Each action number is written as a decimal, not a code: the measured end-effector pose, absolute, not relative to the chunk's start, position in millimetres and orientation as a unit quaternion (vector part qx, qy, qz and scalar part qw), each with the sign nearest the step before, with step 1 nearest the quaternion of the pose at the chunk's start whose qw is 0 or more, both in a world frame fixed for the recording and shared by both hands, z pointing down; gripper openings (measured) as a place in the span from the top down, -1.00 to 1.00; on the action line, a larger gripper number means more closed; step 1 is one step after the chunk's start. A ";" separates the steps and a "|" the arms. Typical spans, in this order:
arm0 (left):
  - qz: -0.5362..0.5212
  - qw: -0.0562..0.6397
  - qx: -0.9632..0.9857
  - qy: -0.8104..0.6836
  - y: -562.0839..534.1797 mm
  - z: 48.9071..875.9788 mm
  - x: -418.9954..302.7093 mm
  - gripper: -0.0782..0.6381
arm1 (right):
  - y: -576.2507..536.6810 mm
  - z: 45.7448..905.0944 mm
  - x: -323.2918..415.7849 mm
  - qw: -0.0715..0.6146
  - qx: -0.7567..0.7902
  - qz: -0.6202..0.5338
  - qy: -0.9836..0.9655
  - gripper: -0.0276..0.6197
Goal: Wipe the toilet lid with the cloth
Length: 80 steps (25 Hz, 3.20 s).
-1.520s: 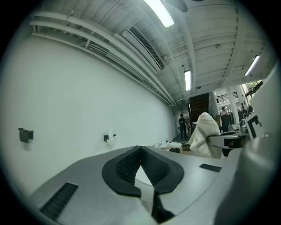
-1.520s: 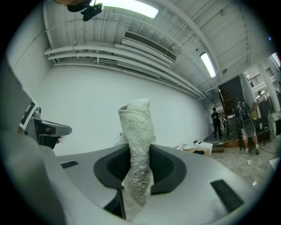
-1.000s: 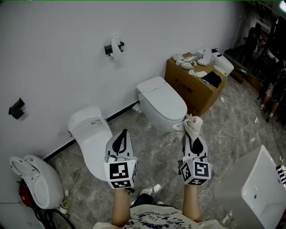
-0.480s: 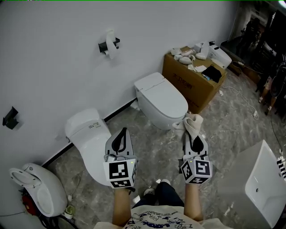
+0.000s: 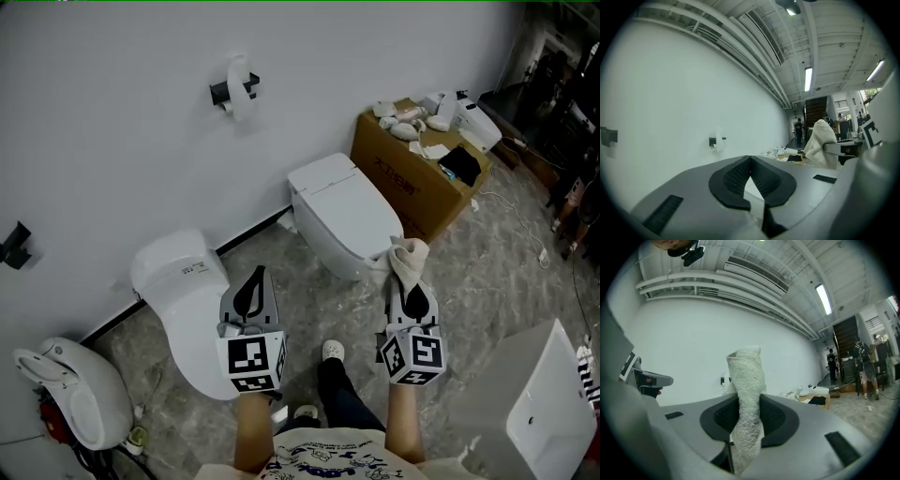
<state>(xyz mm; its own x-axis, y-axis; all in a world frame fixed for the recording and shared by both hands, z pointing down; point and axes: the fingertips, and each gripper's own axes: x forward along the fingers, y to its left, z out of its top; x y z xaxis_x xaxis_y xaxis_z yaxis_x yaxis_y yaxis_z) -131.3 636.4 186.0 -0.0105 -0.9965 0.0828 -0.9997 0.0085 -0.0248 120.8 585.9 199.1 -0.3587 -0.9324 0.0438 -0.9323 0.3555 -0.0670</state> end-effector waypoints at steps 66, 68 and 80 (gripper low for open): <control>0.086 0.054 0.738 -0.667 -130.3 248.6 -222.7 0.77 | -157.3 268.4 41.9 -0.028 -0.607 -0.090 0.789 0.61; 0.092 0.060 0.741 -0.662 -143.8 260.3 -225.5 0.77 | -168.6 277.8 40.9 -0.034 -0.611 -0.093 0.785 0.61; 0.141 0.101 0.748 -0.640 -191.0 312.8 -213.8 0.77 | -206.9 332.1 50.9 -0.083 -0.616 -0.135 0.772 0.61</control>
<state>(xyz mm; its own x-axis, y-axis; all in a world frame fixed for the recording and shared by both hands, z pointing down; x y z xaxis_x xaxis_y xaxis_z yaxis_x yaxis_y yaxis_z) -213.8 -191.0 312.8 0.1405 -0.9297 0.3404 -0.9867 -0.1597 -0.0289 50.9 -206.9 332.1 -0.2277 -0.9284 0.2936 -0.9730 0.2051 -0.1061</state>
